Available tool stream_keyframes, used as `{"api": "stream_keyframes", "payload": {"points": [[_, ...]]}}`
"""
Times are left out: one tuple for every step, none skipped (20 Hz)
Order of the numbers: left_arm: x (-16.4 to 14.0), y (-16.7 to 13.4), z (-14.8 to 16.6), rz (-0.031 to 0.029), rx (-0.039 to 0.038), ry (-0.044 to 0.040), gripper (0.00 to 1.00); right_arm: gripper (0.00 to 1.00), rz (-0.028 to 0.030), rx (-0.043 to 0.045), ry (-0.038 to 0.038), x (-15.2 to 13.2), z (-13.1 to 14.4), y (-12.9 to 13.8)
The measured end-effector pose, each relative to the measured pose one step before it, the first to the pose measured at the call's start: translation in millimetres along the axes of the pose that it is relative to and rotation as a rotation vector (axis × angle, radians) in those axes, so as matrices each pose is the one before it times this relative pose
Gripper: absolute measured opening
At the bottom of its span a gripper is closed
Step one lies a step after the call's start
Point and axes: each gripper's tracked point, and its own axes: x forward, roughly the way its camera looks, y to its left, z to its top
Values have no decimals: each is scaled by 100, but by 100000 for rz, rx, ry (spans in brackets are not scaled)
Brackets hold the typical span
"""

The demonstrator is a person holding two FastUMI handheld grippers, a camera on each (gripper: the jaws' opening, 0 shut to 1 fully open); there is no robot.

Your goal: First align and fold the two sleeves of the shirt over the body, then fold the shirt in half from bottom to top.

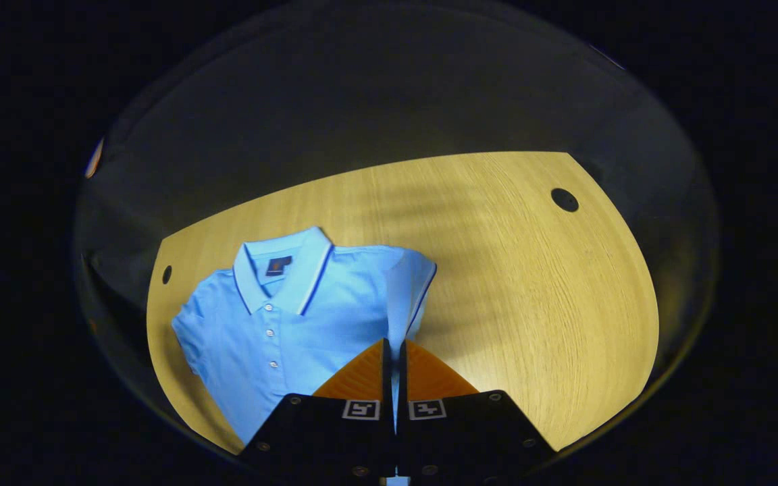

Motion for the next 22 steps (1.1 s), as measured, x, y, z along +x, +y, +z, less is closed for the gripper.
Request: {"api": "stream_keyframes", "payload": {"points": [[161,389,21,0,81,77,100,1,1674,-1360,-796,-291,45,1381],[134,215,-59,41,110,75,100,1,1817,-1042,-609,-322,75,1414],[98,231,10,-139,26,153,100,1,1702,-1151,-431,-159,-61,1296],[111,128,-124,-188,0,165,100,1,1189,-1199,-166,-150,-5,1175],[122,234,48,-182,-102,72,100,1,1614,-924,-265,-71,-156,1227],[155,122,-28,-61,-197,132,100,1,1879,-821,-55,18,-169,1272],[57,54,-40,-278,-101,210,100,1,1941,-935,553,108,-293,1285],[145,28,-109,-207,-15,430,100,2,841,-795,940,241,-386,995],[205,14,-129,-319,-45,379,100,2,594,-671,440,487,-317,918],[159,-27,70,-181,57,273,100,2,628,-497,495,591,-359,963],[56,-9,-165,-119,64,279,100,2,1669,154,1379,518,-588,1179],[48,-36,-125,-194,-91,291,100,7,3307,726,1661,281,-533,1400],[69,-11,-25,-130,-120,501,100,12,2070,154,1365,135,-355,701],[82,-52,-300,-63,-62,900,100,18,588,-286,275,-52,-137,424],[78,4,-337,-73,-178,1560,100,25,-1132,-881,312,517,-457,-115],[121,-111,-504,-138,-599,1826,100,42,-1081,-821,328,-481,-131,-213],[82,-95,-384,-281,-987,1766,100,53,-1134,-276,-249,-60,-153,-206],[129,-227,-522,-441,-1008,1732,100,70,-729,288,-1125,-286,113,-208],[129,-186,-477,-240,-774,1910,100,86,-682,267,-1082,-285,-55,-334],[282,-168,-561,-293,-640,2199,100,100,-1829,-248,-857,-767,239,-554],[441,-239,-764,-574,-676,2283,100,99,-1680,-596,-1158,-124,89,-618],[446,-324,-614,-577,-713,2575,100,99,-1232,-699,-1063,-380,72,-516]]}}
